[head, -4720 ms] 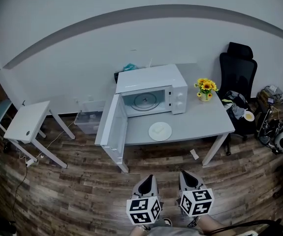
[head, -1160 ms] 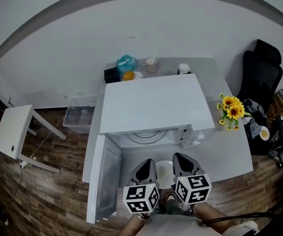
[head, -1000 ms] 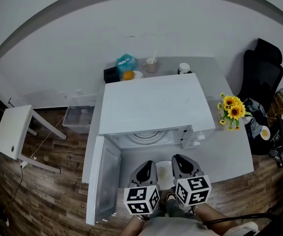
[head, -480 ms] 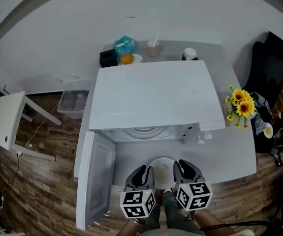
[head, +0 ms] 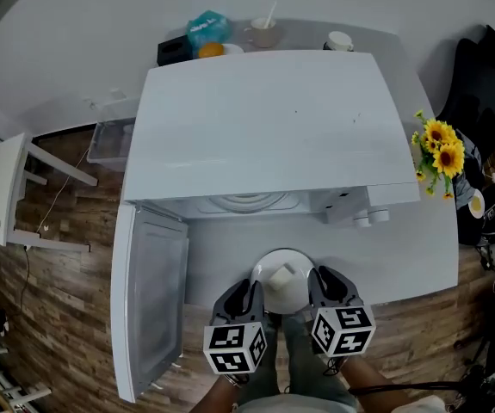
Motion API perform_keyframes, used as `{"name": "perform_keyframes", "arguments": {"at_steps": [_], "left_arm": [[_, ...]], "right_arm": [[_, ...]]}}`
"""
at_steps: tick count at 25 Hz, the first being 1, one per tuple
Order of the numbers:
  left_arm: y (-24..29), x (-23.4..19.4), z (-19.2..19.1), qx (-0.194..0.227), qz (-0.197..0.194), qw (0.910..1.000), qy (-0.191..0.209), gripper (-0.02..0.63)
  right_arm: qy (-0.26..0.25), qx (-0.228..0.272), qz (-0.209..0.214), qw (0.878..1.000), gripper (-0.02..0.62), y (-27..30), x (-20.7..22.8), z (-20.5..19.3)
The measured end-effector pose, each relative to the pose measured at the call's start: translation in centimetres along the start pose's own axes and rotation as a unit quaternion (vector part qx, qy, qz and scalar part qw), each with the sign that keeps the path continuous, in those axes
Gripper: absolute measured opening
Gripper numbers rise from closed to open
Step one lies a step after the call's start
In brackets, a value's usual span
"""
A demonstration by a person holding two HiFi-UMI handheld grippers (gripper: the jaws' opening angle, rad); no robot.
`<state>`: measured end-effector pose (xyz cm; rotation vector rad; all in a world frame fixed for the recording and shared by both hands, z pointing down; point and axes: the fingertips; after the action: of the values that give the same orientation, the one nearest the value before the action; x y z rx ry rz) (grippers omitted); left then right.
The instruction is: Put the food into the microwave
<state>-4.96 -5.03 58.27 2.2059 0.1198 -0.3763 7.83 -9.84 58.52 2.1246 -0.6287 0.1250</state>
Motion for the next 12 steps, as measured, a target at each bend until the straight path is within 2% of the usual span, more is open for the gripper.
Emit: {"name": "perform_keyframes", "arguments": {"at_steps": [12], "left_arm": [[1.4, -1.6, -2.7, -0.026, 0.016, 0.9993, -0.022, 0.074]], "right_arm": [[0.012, -0.030, -0.013, 0.999, 0.055, 1.1, 1.2, -2.8]]}}
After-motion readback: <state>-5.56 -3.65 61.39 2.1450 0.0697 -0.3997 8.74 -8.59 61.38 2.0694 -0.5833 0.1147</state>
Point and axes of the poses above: the fingertips, and each gripper's own axes: y forward along the fingers, x to its right, z out of its top, and after that the axes turned 10 degrees about -x, right-handed
